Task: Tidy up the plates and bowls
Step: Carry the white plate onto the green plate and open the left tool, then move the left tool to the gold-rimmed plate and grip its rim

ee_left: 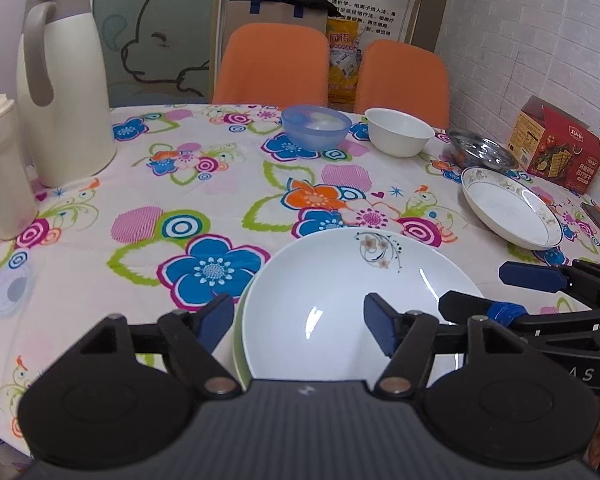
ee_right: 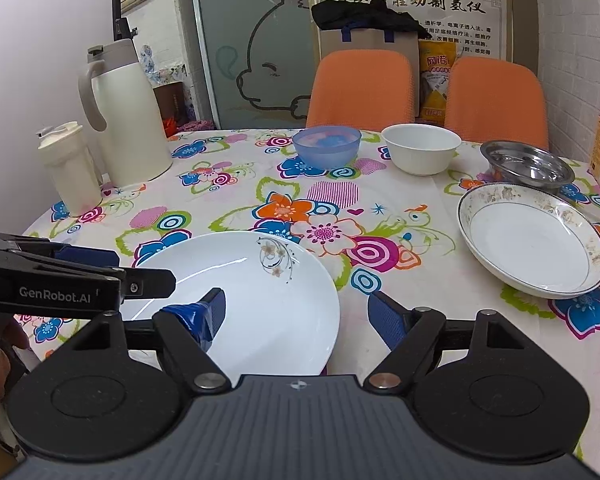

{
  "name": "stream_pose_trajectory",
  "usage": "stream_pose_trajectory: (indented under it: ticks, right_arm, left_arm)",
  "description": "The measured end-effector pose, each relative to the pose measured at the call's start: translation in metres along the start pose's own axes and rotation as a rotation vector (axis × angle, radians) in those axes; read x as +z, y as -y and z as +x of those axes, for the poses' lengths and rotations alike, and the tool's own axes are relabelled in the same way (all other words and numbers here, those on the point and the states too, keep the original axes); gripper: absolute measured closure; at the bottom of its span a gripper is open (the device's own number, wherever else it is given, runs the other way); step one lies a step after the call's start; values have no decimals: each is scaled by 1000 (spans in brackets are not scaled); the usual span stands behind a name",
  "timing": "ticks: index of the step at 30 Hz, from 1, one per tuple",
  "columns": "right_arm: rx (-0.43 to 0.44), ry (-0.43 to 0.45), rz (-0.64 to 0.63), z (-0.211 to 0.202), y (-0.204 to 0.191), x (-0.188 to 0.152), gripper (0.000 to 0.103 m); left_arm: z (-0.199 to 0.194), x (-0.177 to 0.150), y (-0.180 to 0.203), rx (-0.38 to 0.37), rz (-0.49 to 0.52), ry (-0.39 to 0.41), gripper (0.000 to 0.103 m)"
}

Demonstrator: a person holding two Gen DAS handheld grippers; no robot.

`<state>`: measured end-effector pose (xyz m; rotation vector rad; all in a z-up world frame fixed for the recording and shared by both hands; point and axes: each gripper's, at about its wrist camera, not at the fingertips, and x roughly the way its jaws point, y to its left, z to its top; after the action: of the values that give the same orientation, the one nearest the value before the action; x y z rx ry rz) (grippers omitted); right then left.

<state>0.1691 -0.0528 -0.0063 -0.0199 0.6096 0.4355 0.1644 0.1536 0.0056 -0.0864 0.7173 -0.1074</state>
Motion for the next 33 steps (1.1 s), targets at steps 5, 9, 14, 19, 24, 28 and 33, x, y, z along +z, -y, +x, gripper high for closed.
stream_pose_trajectory:
  ticks: [5, 9, 14, 19, 24, 28, 33]
  right_arm:
    - [0, 10, -2, -5, -1, 1, 38]
    - [5, 19, 14, -10, 4, 0, 38]
    - [-45, 31, 26, -24, 23, -3, 38]
    - [-140, 44, 79, -42, 72, -8, 38]
    - [-261, 53, 141, -52, 127, -7, 38]
    - [-306, 49, 176, -46, 165, -3, 37]
    - [-322, -7, 190, -10, 203, 8, 37]
  left_arm:
    - [-6, 2, 5, 15, 7, 24, 23]
    - [-10, 5, 8, 68, 11, 39, 5]
    - [-19, 15, 9, 39, 3, 63, 3]
    - [-11, 29, 27, -1, 26, 51, 3]
    - [20, 49, 58, -67, 59, -8, 3]
    - [57, 71, 87, -137, 67, -78, 3]
    - [115, 104, 133, -217, 70, -149, 3]
